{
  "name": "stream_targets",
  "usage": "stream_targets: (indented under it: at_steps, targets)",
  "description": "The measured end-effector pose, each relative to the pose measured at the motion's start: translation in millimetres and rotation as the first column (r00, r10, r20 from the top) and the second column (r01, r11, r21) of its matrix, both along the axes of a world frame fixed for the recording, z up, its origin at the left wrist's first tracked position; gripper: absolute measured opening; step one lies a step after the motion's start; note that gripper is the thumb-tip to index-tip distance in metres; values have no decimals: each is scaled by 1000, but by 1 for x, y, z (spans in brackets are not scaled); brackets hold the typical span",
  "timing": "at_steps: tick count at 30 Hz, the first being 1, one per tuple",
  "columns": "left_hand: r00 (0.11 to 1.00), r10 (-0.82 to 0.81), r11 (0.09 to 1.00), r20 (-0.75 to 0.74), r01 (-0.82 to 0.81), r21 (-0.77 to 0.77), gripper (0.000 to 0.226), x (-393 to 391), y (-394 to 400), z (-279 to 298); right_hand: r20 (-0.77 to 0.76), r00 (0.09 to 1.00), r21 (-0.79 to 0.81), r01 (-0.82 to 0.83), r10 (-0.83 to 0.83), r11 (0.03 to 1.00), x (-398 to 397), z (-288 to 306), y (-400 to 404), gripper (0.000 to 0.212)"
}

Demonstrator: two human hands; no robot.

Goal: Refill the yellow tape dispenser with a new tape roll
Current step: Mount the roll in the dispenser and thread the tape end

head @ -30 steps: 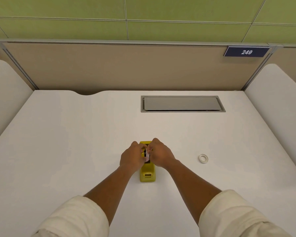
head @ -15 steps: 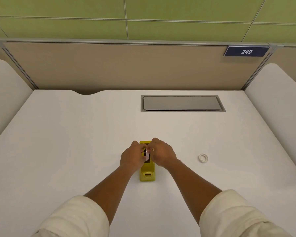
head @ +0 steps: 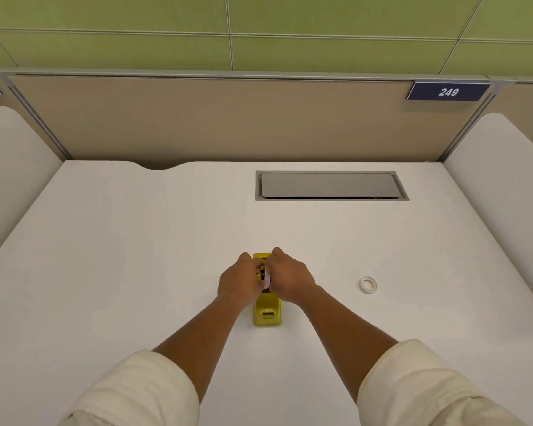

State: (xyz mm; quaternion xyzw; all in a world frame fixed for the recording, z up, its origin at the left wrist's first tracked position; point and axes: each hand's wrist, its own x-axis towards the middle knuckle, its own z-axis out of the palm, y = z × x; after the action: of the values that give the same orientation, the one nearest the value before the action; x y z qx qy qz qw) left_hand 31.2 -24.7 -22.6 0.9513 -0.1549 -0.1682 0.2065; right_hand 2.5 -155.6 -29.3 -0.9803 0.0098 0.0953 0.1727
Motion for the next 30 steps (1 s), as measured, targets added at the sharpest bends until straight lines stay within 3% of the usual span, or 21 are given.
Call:
stream_targets:
  at_steps: [14,19,24,30]
  targets:
    - [1000,6,1000,-16,-7,-26,41,0,-1,-2,-26,1000,217,16,-10,976,-13,6,-6,4]
    - [1000,-6,1000,-7,6,-21,39,-2,-1,-2,-52,995,286,101,-90,953,-13,8,-8,5]
    - [999,-16,998,-42,13,-66,56,-3,2,-3,-55,982,335,191,-183,922,-10,5,-8,11]
    - [998,45,993,-33,-48,-104,60,-3,4,-1,-30,966,438,243,-256,866,-6,5,-8,16]
